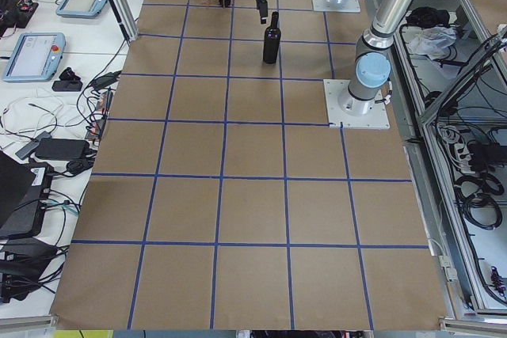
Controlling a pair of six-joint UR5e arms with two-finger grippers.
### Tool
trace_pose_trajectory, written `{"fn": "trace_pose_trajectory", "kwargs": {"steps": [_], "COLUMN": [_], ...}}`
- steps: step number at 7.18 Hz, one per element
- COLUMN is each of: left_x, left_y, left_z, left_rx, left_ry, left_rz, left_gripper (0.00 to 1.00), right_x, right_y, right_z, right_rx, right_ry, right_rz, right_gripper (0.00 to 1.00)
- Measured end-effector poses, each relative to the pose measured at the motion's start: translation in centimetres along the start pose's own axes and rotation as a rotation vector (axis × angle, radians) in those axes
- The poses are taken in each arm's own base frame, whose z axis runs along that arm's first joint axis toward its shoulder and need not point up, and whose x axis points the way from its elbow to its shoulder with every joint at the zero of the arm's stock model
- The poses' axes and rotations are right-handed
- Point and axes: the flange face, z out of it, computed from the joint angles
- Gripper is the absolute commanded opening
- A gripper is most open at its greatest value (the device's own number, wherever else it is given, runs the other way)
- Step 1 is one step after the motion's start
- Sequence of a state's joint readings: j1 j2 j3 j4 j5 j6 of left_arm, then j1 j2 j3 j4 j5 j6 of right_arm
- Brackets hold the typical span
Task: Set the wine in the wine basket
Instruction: 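Raise the left gripper away while the right gripper moves toward the bottle, then lower the right gripper onto the standing bottle and grasp its neck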
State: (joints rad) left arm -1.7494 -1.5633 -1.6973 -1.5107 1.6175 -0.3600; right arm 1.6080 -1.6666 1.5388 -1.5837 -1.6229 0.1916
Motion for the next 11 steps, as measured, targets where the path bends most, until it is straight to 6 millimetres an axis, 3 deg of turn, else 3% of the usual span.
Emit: {"fn": "trace_pose_trajectory", "kwargs": {"steps": [2, 4, 6, 8, 11], "left_x": [-4.3, -8.3, -12.0, -15.0, -15.6], "left_y": [-3.5, -5.6, -7.2, -8.2, -8.1], "left_z": [-4.1, -6.8, -8.8, -10.0, -10.0], "left_rx": [0.058, 0.104, 0.147, 0.17, 0.17], "left_ry": [0.042, 0.082, 0.093, 0.096, 0.086], "left_rz": [0.004, -0.038, -0.094, -0.127, -0.107], "left_gripper": [1.0, 1.0, 0.99, 0.99, 0.99], "right_x": [-1.6, -5.7, -11.6, -18.2, -27.5], "right_y": [0.3, 1.8, 2.7, 5.6, 10.3], "right_z": [0.0, 0.6, 1.8, 3.0, 6.1], "right_rx": [-0.012, -0.035, -0.01, -0.022, -0.086], "right_ry": [-0.047, -0.078, -0.106, -0.115, -0.096], "right_rz": [-0.033, -0.067, -0.011, 0.073, 0.154], "right_gripper": [1.0, 1.0, 1.0, 1.0, 1.0]}}
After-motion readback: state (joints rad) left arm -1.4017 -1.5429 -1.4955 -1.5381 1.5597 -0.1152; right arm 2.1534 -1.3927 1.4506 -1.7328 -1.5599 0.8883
